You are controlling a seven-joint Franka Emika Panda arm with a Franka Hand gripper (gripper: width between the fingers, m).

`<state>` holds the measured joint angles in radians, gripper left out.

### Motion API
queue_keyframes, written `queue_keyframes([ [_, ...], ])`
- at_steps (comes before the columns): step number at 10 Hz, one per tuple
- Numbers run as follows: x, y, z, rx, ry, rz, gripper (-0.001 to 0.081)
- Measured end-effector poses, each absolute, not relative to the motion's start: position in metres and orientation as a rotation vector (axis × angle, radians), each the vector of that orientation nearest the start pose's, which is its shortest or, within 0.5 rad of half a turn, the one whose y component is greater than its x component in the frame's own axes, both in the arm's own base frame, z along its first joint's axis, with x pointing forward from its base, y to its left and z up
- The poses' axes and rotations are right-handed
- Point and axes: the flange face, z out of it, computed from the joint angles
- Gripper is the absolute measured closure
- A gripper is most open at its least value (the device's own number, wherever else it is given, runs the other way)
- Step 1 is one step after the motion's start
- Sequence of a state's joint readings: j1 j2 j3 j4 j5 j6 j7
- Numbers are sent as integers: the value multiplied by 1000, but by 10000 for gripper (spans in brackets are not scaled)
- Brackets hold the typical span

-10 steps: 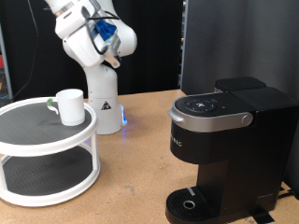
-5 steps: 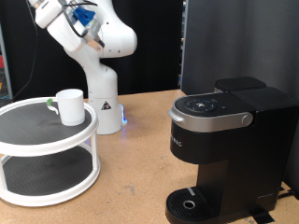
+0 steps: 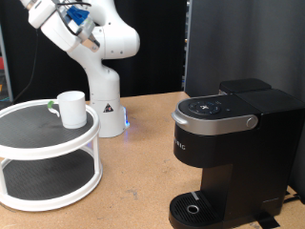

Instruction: Make a cup of coffee with the keurig machine

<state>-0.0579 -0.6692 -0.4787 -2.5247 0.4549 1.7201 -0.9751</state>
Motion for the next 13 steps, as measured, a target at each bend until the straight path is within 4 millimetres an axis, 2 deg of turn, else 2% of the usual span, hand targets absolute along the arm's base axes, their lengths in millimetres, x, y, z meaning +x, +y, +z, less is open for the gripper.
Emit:
queue_keyframes([
  [5,265,-196,474,-2275,-697,-379,802],
  [13,233,-240,488,-2251,-738,-389,802],
])
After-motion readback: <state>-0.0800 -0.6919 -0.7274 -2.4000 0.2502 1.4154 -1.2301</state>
